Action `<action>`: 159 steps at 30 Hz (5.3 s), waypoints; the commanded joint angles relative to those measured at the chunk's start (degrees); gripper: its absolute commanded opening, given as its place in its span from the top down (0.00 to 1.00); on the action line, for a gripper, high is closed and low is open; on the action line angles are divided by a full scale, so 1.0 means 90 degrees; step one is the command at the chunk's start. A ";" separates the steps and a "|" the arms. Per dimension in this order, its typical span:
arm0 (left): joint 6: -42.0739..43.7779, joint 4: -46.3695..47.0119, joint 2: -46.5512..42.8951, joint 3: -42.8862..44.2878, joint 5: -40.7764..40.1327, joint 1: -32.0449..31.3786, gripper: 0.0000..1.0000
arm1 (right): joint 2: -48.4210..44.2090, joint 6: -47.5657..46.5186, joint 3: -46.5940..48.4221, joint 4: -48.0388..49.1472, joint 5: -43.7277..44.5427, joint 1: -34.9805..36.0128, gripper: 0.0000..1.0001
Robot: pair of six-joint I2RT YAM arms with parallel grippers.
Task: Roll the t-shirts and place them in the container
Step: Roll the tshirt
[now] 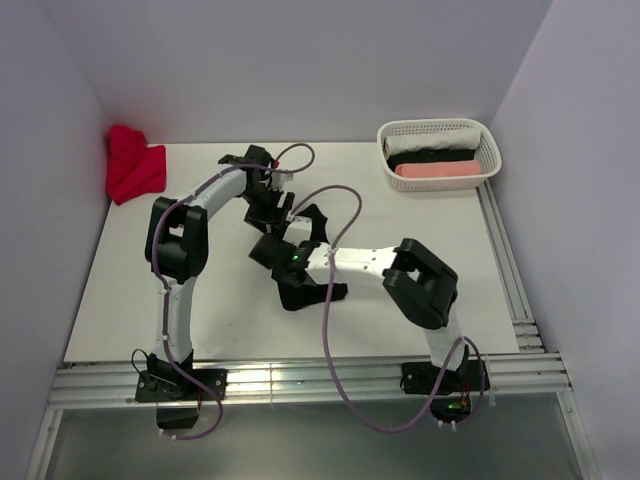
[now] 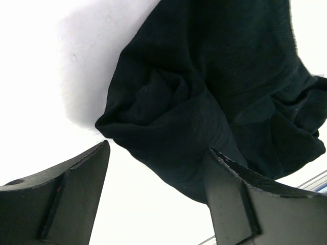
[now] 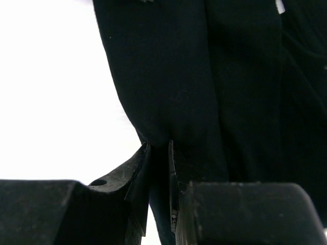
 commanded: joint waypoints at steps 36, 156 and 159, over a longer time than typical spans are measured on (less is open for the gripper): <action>-0.0185 0.1725 -0.0627 -0.1356 0.2716 0.0451 0.20 | 0.1207 0.4798 -0.6003 1.3186 -0.3187 -0.1422 0.93; 0.0439 0.1160 -0.0843 -0.1211 -0.1228 0.0140 0.27 | -0.1010 0.1683 -0.3641 0.4399 -0.1843 -0.0867 0.67; 0.0537 0.1032 -0.0706 -0.1044 -0.1649 -0.0085 0.27 | -0.1059 0.1439 -0.2841 0.2758 -0.1197 -0.0710 0.57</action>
